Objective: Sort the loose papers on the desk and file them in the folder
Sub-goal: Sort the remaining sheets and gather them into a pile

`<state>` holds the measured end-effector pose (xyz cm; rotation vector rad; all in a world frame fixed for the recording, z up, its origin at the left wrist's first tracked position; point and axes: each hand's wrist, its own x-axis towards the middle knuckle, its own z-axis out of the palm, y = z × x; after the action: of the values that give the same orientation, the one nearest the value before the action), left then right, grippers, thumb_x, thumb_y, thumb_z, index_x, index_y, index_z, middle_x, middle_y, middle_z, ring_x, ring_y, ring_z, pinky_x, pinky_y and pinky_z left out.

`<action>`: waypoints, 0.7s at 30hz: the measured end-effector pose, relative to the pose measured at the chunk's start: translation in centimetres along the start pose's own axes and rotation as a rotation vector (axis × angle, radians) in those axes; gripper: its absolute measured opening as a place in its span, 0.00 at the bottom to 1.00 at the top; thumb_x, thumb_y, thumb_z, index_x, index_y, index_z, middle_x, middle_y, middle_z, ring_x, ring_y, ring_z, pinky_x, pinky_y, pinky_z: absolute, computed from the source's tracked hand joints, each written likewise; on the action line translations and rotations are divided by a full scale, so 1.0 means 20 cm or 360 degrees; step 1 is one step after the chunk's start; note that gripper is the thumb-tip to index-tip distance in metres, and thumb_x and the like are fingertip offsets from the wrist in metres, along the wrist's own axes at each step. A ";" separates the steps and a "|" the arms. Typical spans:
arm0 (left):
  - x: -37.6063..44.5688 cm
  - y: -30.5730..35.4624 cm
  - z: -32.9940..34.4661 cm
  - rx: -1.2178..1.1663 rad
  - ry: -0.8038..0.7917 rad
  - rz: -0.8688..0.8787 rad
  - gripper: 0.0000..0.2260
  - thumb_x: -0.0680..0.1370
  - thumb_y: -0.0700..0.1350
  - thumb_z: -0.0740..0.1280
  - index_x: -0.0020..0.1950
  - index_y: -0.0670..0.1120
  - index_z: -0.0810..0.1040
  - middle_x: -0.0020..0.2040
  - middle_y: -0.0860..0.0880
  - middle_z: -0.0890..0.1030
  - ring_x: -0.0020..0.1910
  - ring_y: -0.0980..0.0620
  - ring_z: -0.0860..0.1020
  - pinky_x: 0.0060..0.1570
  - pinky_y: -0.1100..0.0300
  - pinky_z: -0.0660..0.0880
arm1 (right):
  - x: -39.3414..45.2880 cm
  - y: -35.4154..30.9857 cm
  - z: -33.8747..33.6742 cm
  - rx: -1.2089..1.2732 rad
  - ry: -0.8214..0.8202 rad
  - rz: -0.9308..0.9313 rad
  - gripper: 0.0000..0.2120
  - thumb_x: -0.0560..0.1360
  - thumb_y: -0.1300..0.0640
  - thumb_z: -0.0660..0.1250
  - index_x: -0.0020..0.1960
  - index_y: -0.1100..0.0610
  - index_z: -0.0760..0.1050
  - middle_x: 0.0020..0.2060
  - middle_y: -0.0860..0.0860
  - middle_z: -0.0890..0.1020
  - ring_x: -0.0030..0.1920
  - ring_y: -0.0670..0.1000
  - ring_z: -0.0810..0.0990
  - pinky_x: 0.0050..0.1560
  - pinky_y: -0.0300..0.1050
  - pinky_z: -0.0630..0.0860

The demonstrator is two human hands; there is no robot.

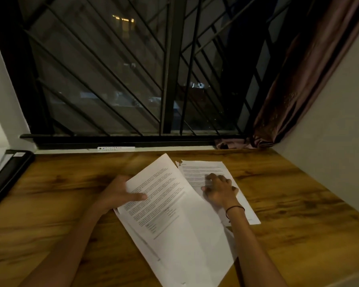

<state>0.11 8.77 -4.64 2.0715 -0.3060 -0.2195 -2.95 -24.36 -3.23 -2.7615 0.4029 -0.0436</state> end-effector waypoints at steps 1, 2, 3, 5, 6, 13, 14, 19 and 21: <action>0.00 0.00 0.00 0.0003 0.0003 0.0002 0.15 0.68 0.49 0.82 0.52 0.51 0.85 0.45 0.61 0.87 0.44 0.59 0.86 0.39 0.63 0.81 | 0.00 -0.01 0.01 0.0003 -0.0034 -0.0025 0.23 0.77 0.45 0.68 0.71 0.45 0.68 0.68 0.52 0.72 0.69 0.58 0.68 0.68 0.59 0.65; 0.00 0.00 0.00 0.0004 0.0010 -0.0001 0.15 0.68 0.49 0.82 0.52 0.51 0.84 0.45 0.60 0.87 0.44 0.59 0.86 0.39 0.62 0.82 | 0.00 -0.03 0.01 0.0014 -0.0054 -0.0042 0.24 0.77 0.45 0.69 0.71 0.44 0.68 0.68 0.51 0.72 0.70 0.58 0.67 0.68 0.58 0.65; 0.00 -0.01 0.00 0.0005 0.0017 -0.0005 0.16 0.67 0.49 0.82 0.52 0.51 0.85 0.46 0.58 0.87 0.45 0.58 0.86 0.41 0.60 0.83 | 0.00 -0.04 0.00 0.0026 -0.0061 -0.0050 0.24 0.76 0.44 0.70 0.70 0.44 0.69 0.68 0.50 0.72 0.70 0.57 0.67 0.68 0.58 0.64; 0.01 -0.02 0.00 0.0019 0.0026 -0.0019 0.17 0.67 0.50 0.83 0.53 0.51 0.85 0.48 0.55 0.87 0.46 0.57 0.86 0.43 0.57 0.84 | 0.00 -0.06 0.00 0.0045 -0.0057 -0.0041 0.25 0.76 0.44 0.71 0.70 0.44 0.70 0.68 0.50 0.72 0.70 0.56 0.67 0.67 0.57 0.63; 0.01 -0.02 0.00 0.0031 0.0029 -0.0021 0.17 0.66 0.50 0.83 0.52 0.51 0.85 0.48 0.54 0.87 0.46 0.57 0.86 0.43 0.57 0.84 | 0.00 -0.06 -0.01 0.0047 -0.0053 -0.0045 0.24 0.75 0.44 0.72 0.69 0.44 0.70 0.68 0.50 0.72 0.70 0.56 0.67 0.67 0.57 0.63; 0.03 -0.06 0.01 0.0108 0.0088 -0.0080 0.20 0.65 0.55 0.83 0.53 0.52 0.84 0.49 0.53 0.87 0.45 0.55 0.86 0.47 0.50 0.85 | -0.01 -0.05 0.00 0.0075 -0.0020 -0.0062 0.24 0.75 0.43 0.72 0.68 0.44 0.70 0.67 0.50 0.71 0.70 0.56 0.67 0.68 0.57 0.61; 0.03 -0.05 0.01 0.0108 0.0093 -0.0080 0.20 0.65 0.55 0.83 0.53 0.52 0.84 0.49 0.53 0.87 0.45 0.55 0.86 0.46 0.50 0.85 | -0.01 -0.05 0.00 0.0082 -0.0020 -0.0066 0.24 0.75 0.43 0.72 0.68 0.44 0.70 0.68 0.50 0.71 0.70 0.56 0.66 0.68 0.57 0.61; 0.02 -0.03 0.02 0.0112 0.0107 -0.0074 0.18 0.66 0.52 0.82 0.52 0.52 0.83 0.49 0.54 0.86 0.45 0.55 0.86 0.43 0.56 0.84 | -0.01 -0.05 -0.01 0.0091 -0.0033 -0.0055 0.23 0.75 0.42 0.73 0.68 0.43 0.70 0.68 0.50 0.71 0.70 0.56 0.66 0.69 0.58 0.60; 0.03 -0.04 0.02 0.0109 0.0113 -0.0082 0.18 0.66 0.53 0.82 0.53 0.51 0.84 0.49 0.53 0.86 0.45 0.55 0.86 0.45 0.54 0.84 | -0.01 -0.05 -0.01 0.0088 -0.0026 -0.0055 0.23 0.75 0.42 0.72 0.67 0.43 0.70 0.68 0.50 0.71 0.71 0.56 0.66 0.69 0.58 0.60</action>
<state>0.57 8.60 -5.52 2.1510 -0.2198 -0.1681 -2.86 -23.48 -2.76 -2.7122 0.3441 -0.0399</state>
